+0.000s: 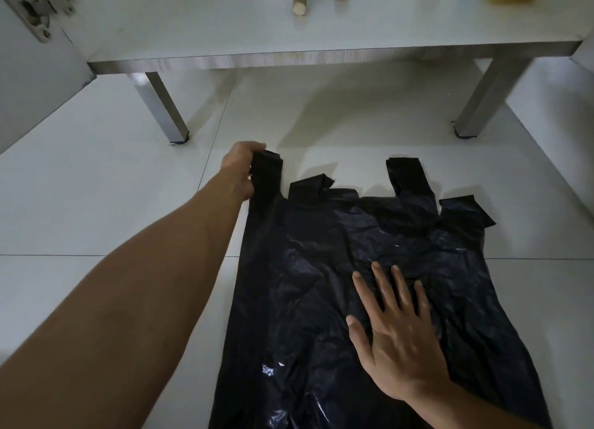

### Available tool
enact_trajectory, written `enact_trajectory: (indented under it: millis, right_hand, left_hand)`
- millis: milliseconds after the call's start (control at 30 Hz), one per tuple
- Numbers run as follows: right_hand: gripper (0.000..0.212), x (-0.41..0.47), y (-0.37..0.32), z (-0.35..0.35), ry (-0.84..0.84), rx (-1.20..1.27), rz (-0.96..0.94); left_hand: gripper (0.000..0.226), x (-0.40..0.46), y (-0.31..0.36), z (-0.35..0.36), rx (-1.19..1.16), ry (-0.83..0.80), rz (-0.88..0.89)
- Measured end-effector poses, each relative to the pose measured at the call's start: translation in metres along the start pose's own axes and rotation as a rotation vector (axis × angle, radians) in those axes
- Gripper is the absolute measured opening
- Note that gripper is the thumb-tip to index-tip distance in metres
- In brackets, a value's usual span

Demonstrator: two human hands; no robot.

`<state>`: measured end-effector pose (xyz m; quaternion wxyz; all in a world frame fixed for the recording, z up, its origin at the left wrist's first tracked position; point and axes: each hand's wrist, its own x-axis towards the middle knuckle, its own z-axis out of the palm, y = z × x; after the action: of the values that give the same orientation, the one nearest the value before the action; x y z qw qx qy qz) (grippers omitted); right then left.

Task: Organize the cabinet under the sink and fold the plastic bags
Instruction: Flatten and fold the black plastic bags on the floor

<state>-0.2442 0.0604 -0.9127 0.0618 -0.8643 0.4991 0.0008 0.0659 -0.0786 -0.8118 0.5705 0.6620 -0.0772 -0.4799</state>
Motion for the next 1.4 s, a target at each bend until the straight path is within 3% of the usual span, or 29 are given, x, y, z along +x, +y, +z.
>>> enact_trajectory:
  millis: [100, 267, 400, 500, 600, 833, 900, 967, 1033, 1133, 1200, 1300, 1400]
  right_hand:
    - [0.064, 0.000, 0.001, 0.001, 0.022, 0.023, -0.007]
    - [0.064, 0.000, 0.001, 0.002, 0.030, 0.020, -0.002]
    - [0.064, 0.001, 0.000, 0.001, 0.027, 0.017, 0.004]
    - [0.065, 0.000, -0.001, -0.001, 0.023, 0.011, 0.011]
    - [0.065, 0.001, -0.001, -0.001, 0.026, 0.004, 0.008]
    - [0.066, 0.004, -0.003, -0.006, 0.024, 0.112, 0.022]
    - [0.063, 0.010, 0.001, -0.017, 0.041, 0.291, 0.069]
    - [0.049, 0.016, 0.014, -0.032, 0.219, 0.414, 0.151]
    - [0.039, 0.030, 0.039, -0.048, 0.380, 0.382, 0.328]
    - [0.057, 0.056, 0.083, -0.077, 0.205, 0.412, 0.733]
    - [0.066, 0.069, 0.105, -0.088, 0.096, 0.616, 0.906]
    - [0.064, 0.076, 0.117, -0.095, 0.082, 0.924, 0.964]
    - [0.039, 0.078, 0.115, -0.105, 0.073, 1.171, 0.998]
  left_hand:
    - [0.012, 0.003, 0.005, -0.006, 0.022, 0.013, 0.070]
    - [0.067, 0.008, -0.015, -0.014, 0.559, 0.122, 0.352]
    - [0.058, -0.006, -0.039, -0.019, 1.029, 0.339, 0.683]
    - [0.042, -0.037, -0.083, -0.027, 1.256, 0.126, 0.980]
    - [0.047, -0.067, -0.124, -0.038, 1.399, -0.039, 0.987]
    - [0.065, -0.088, -0.148, -0.040, 1.660, -0.116, 0.790]
    - [0.066, -0.089, -0.148, -0.040, 1.662, -0.147, 0.746]
    - [0.066, -0.091, -0.148, -0.038, 1.640, -0.126, 0.714]
    - [0.064, -0.098, -0.149, -0.032, 1.576, -0.020, 0.693]
    - [0.060, -0.110, -0.142, -0.015, 1.313, 0.089, 0.574]
    - [0.064, -0.111, -0.132, -0.003, 1.086, 0.102, 0.456]
    - [0.069, -0.111, -0.117, 0.010, 0.774, 0.171, 0.246]
    - [0.038, -0.107, -0.102, 0.013, 0.420, 0.187, 0.061]
